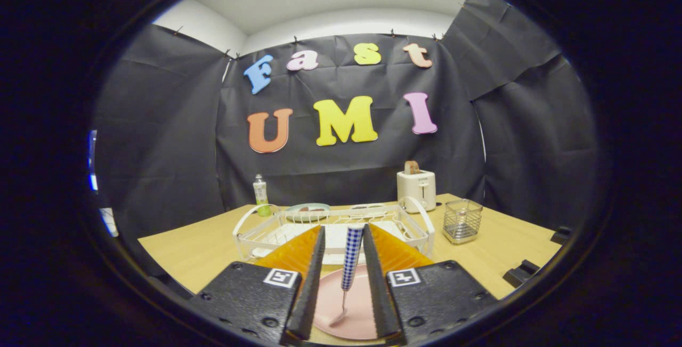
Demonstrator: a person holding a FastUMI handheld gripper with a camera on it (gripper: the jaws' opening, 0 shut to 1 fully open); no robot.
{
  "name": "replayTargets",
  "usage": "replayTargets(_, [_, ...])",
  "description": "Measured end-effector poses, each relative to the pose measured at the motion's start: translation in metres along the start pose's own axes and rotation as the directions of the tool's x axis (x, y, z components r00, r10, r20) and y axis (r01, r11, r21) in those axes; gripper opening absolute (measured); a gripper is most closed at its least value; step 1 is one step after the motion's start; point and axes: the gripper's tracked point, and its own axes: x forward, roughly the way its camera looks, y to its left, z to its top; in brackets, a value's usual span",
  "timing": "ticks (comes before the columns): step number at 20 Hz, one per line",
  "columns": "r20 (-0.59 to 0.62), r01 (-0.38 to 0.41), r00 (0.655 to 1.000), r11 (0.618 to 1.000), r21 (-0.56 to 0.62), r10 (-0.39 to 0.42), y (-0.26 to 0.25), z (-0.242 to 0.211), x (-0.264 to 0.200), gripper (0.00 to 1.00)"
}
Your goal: Take the plate from the dish rack, then take the spoon from the basket and place it into the plate.
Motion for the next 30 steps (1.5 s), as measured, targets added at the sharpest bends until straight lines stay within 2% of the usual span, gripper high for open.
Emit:
replayTargets(2, [0.018,0.008,1.000,1.000,-0.011,-0.008,-0.011,0.015,-0.011,0.69])
replayTargets(6, [-0.010,0.043,0.999,0.999,-0.024,-0.043,-0.038,0.043,-0.034,0.97])
replayTargets(7, [-0.017,0.045,0.999,0.999,-0.009,-0.045,-0.043,0.051,-0.040,1.00])
replayTargets(14, [0.004,0.072,0.997,0.997,-0.026,-0.072,-0.076,0.101,-0.085,1.00])
replayTargets(21, [0.017,0.119,0.993,0.992,-0.034,-0.119,-0.091,0.118,-0.123,1.00])
replayTargets(27, [0.033,0.093,0.995,0.996,-0.004,-0.093,-0.088,0.124,-0.137,1.00])
replayTargets(30, [-0.015,0.076,0.997,0.997,0.028,-0.076,-0.087,0.117,-0.137,1.00])
